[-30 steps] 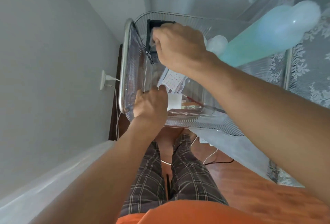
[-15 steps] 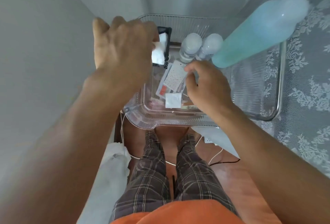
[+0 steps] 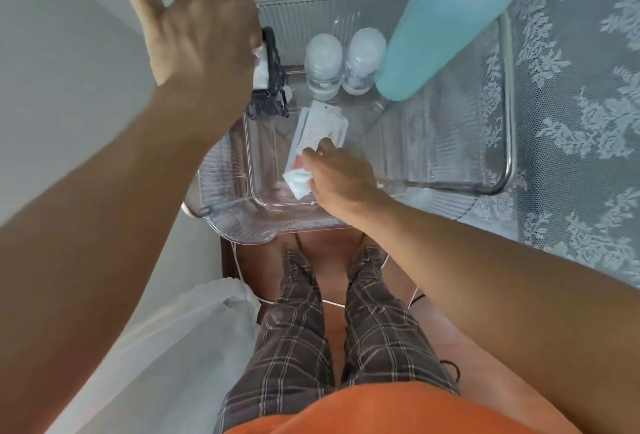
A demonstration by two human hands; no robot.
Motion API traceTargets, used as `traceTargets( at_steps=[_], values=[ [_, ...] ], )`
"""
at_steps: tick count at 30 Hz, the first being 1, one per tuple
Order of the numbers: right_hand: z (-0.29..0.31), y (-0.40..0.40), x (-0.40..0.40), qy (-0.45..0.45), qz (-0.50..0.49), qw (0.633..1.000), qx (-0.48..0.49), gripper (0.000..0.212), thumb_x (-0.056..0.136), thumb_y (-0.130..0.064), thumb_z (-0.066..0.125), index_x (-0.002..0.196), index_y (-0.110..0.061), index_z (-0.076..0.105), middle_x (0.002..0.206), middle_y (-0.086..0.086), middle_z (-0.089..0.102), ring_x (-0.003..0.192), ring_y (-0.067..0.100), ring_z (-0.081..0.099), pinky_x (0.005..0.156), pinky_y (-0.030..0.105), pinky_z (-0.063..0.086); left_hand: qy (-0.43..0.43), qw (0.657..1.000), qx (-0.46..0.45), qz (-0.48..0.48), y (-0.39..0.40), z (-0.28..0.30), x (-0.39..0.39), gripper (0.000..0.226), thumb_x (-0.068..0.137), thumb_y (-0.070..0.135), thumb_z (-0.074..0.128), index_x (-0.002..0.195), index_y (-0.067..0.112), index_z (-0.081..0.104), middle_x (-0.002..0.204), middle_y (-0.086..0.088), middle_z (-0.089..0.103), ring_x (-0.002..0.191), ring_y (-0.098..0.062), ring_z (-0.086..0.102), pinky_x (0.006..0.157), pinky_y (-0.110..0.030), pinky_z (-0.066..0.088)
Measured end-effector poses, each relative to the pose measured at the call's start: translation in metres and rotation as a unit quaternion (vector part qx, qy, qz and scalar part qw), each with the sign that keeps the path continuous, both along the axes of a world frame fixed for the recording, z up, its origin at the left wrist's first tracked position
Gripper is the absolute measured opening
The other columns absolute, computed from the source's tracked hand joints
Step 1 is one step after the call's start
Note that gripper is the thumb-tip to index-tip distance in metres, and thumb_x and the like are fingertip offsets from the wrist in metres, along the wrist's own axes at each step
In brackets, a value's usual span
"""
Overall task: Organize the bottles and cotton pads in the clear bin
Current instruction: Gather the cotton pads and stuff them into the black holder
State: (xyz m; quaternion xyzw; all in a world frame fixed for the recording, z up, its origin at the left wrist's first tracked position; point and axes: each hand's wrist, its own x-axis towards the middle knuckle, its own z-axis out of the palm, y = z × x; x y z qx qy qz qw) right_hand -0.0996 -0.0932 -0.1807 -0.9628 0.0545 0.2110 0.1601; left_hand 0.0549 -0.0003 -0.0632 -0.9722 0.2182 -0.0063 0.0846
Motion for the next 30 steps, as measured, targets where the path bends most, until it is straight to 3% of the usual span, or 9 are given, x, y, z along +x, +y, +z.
traceTargets(
  at_steps=[4, 7, 10, 14, 19, 22, 27, 30],
  values=[
    [0.004, -0.016, -0.002, -0.009, -0.018, 0.999, 0.049, 0.011, 0.102, -0.012, 0.058, 0.111, -0.013, 0.062, 0.106, 0.007, 0.061, 0.085, 0.029, 0.067, 0.069, 0.046, 0.06, 0.043, 0.993, -0.11, -0.002, 0.013, 0.007, -0.04, 0.022, 0.088, 0.007, 0.065, 0.105, 0.021, 0.068, 0.099, -0.005, 0.072, 0.09, -0.033, 0.066, 0.09, -0.045, 0.044],
    [0.007, -0.034, -0.009, -0.046, -0.058, 0.995, 0.061, 0.011, 0.105, -0.021, 0.05, 0.1, -0.018, 0.059, 0.098, 0.002, 0.061, 0.079, 0.025, 0.063, 0.062, 0.039, 0.056, 0.084, 0.979, -0.186, 0.008, 0.025, 0.008, -0.092, 0.022, 0.089, 0.013, 0.068, 0.11, 0.016, 0.066, 0.098, -0.003, 0.07, 0.087, -0.03, 0.066, 0.079, -0.043, 0.048],
    [0.003, -0.044, -0.013, -0.041, -0.059, 0.997, 0.042, 0.007, 0.103, -0.031, 0.053, 0.107, -0.027, 0.058, 0.111, -0.001, 0.059, 0.085, 0.022, 0.064, 0.06, 0.034, 0.049, 0.155, 0.966, -0.204, 0.044, 0.035, -0.004, -0.139, 0.026, 0.091, 0.019, 0.068, 0.117, 0.018, 0.063, 0.105, 0.0, 0.07, 0.094, -0.027, 0.066, 0.082, -0.04, 0.047],
    [-0.013, -0.039, -0.007, 0.017, -0.032, 0.999, 0.034, 0.034, 0.1, -0.041, 0.057, 0.132, -0.037, 0.045, 0.127, -0.001, 0.051, 0.102, 0.023, 0.064, 0.063, 0.033, 0.041, 0.214, 0.953, -0.194, 0.088, 0.044, -0.018, -0.171, 0.026, 0.095, 0.019, 0.062, 0.121, 0.02, 0.063, 0.112, 0.002, 0.07, 0.101, -0.025, 0.065, 0.087, -0.039, 0.046],
    [-0.026, -0.016, -0.004, 0.0, -0.037, 0.999, 0.041, 0.008, 0.1, -0.031, 0.057, 0.107, -0.027, 0.055, 0.11, -0.002, 0.05, 0.093, 0.025, 0.061, 0.061, 0.034, 0.04, 0.229, 0.948, -0.202, 0.094, 0.05, -0.02, -0.165, 0.024, 0.096, 0.02, 0.059, 0.12, 0.019, 0.063, 0.11, 0.002, 0.069, 0.101, -0.024, 0.064, 0.089, -0.038, 0.047],
    [-0.015, -0.011, -0.005, -0.006, -0.059, 0.996, 0.059, 0.003, 0.103, -0.028, 0.053, 0.105, -0.026, 0.052, 0.101, -0.007, 0.049, 0.089, 0.024, 0.061, 0.063, 0.033, 0.039, 0.245, 0.939, -0.222, 0.093, 0.058, -0.018, -0.149, 0.025, 0.097, 0.022, 0.059, 0.122, 0.019, 0.062, 0.114, 0.001, 0.068, 0.102, -0.025, 0.065, 0.086, -0.04, 0.051],
    [0.045, -0.022, 0.021, -0.158, -0.077, 0.973, 0.151, 0.008, 0.103, -0.027, 0.058, 0.109, -0.022, 0.055, 0.093, -0.009, 0.057, 0.075, 0.016, 0.052, 0.059, 0.032, 0.035, 0.299, 0.899, -0.306, 0.092, 0.077, -0.007, -0.132, 0.031, 0.096, 0.021, 0.065, 0.127, 0.019, 0.061, 0.123, 0.003, 0.065, 0.1, -0.025, 0.068, 0.076, -0.044, 0.057],
    [0.088, -0.026, 0.068, -0.224, -0.007, 0.966, 0.131, 0.012, 0.101, -0.02, 0.061, 0.112, -0.017, 0.059, 0.104, 0.001, 0.065, 0.083, 0.016, 0.051, 0.068, 0.032, 0.037, 0.319, 0.887, -0.325, 0.077, 0.086, -0.001, -0.133, 0.032, 0.096, 0.022, 0.065, 0.128, 0.02, 0.061, 0.123, 0.003, 0.064, 0.1, -0.025, 0.068, 0.075, -0.043, 0.057]
  ],
)
